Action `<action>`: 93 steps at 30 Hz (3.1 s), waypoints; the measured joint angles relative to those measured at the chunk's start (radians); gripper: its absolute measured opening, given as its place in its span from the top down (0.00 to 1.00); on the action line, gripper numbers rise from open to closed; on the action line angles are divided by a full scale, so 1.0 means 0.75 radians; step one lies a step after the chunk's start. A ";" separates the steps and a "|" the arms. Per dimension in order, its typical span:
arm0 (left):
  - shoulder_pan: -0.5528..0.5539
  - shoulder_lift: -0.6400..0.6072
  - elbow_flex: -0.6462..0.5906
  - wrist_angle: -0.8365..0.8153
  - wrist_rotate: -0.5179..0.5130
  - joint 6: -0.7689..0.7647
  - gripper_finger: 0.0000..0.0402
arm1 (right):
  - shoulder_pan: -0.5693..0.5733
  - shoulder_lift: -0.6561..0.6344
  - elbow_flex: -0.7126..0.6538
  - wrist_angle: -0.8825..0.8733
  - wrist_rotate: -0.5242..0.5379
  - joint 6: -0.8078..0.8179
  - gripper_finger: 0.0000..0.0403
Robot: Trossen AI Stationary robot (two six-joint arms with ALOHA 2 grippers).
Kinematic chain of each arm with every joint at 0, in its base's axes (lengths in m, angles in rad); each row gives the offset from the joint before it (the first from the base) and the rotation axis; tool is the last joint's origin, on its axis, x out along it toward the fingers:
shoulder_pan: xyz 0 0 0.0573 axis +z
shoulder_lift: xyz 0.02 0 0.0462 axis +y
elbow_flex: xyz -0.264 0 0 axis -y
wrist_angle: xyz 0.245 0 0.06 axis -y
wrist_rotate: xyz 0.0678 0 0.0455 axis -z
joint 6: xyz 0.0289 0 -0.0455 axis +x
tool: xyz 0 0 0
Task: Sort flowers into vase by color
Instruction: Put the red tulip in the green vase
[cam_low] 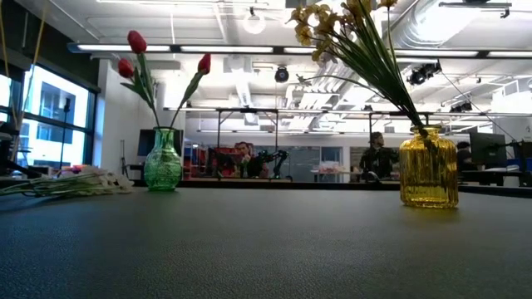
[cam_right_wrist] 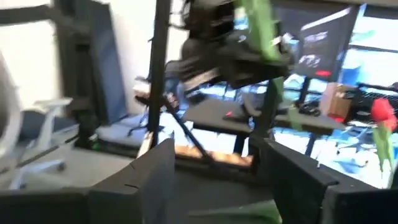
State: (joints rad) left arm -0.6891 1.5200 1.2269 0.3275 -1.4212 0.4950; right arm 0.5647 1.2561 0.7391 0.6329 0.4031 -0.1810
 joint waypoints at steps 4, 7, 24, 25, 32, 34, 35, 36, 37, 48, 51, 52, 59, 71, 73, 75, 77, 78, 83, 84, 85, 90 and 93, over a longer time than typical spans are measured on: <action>0.005 -0.097 -0.001 -0.147 -0.197 -0.065 1.00 | 0.109 -0.045 0.000 -0.181 0.101 0.066 0.42; 0.053 -0.205 -0.020 -0.311 -0.170 -0.212 1.00 | 0.177 -0.028 -0.001 -0.283 0.199 0.151 0.43; 0.761 -0.773 -0.248 -1.217 0.195 -1.032 1.00 | 0.252 0.264 -0.002 -0.359 0.483 0.410 0.51; 0.796 -0.779 -0.259 -1.216 0.228 -1.032 1.00 | 0.250 0.262 -0.002 -0.358 0.484 0.408 0.51; 0.996 -0.771 -0.383 -1.207 0.322 -1.078 1.00 | 0.248 0.261 -0.002 -0.344 0.487 0.381 0.51; 1.040 -0.769 -0.413 -1.203 0.372 -1.104 1.00 | 0.248 0.261 -0.002 -0.344 0.487 0.381 0.51; 1.059 -0.768 -0.424 -1.195 0.386 -1.108 1.00 | 0.248 0.261 -0.002 -0.344 0.487 0.381 0.51; 1.074 -0.766 -0.428 -1.188 0.396 -1.108 1.00 | 0.248 0.261 -0.002 -0.344 0.487 0.381 0.51; 1.085 -0.765 -0.430 -1.182 0.411 -1.108 1.00 | 0.248 0.261 -0.002 -0.344 0.487 0.375 0.51; 1.095 -0.784 -0.348 -0.930 0.738 -0.927 1.00 | 0.216 0.261 -0.002 -0.335 0.498 0.366 0.51; 1.133 -0.783 -0.348 -0.936 0.597 -0.863 1.00 | 0.199 0.261 -0.002 -0.321 0.498 0.370 0.51; 1.152 -0.783 -0.348 -0.954 0.557 -0.855 1.00 | 0.196 0.261 -0.002 -0.317 0.498 0.370 0.51; 1.314 -0.771 -0.422 -0.970 0.649 -0.876 1.00 | 0.195 0.260 -0.002 -0.308 0.497 0.370 0.51; 1.357 -0.771 -0.439 -0.958 0.705 -0.876 1.00 | 0.195 0.260 -0.002 -0.307 0.496 0.370 0.51; 1.336 -0.770 -0.409 -0.959 0.706 -0.866 1.00 | 0.195 0.260 -0.002 -0.307 0.496 0.370 0.51; 1.311 -0.771 -0.374 -0.959 0.706 -0.864 1.00 | 0.195 0.260 -0.002 -0.307 0.495 0.370 0.51; 1.282 -0.771 -0.340 -0.957 0.706 -0.864 1.00 | 0.195 0.260 -0.002 -0.307 0.496 0.370 0.51; 1.267 -0.771 -0.325 -0.957 0.707 -0.864 1.00 | 0.195 0.260 -0.002 -0.307 0.496 0.370 0.51; 1.229 -0.771 -0.293 -0.973 0.744 -0.888 1.00 | 0.195 0.260 -0.002 -0.307 0.495 0.370 0.51; 1.230 -0.771 -0.293 -0.995 0.742 -0.891 1.00 | 0.195 0.260 -0.002 -0.307 0.495 0.370 0.51; 1.234 -0.768 -0.293 -1.025 0.740 -0.904 1.00 | 0.195 0.260 -0.002 -0.307 0.495 0.370 0.51; 1.263 -0.754 -0.295 -1.146 0.777 -1.016 1.00 | 0.195 0.260 -0.002 -0.307 0.495 0.370 0.51; 1.270 -0.753 -0.295 -1.157 0.798 -1.033 1.00 | 0.195 0.260 -0.002 -0.307 0.495 0.369 0.51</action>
State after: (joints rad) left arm 0.2635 0.9554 1.0058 -0.5402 -0.8230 -0.2797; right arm 0.7113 1.4513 0.7376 0.4030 0.7746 0.0956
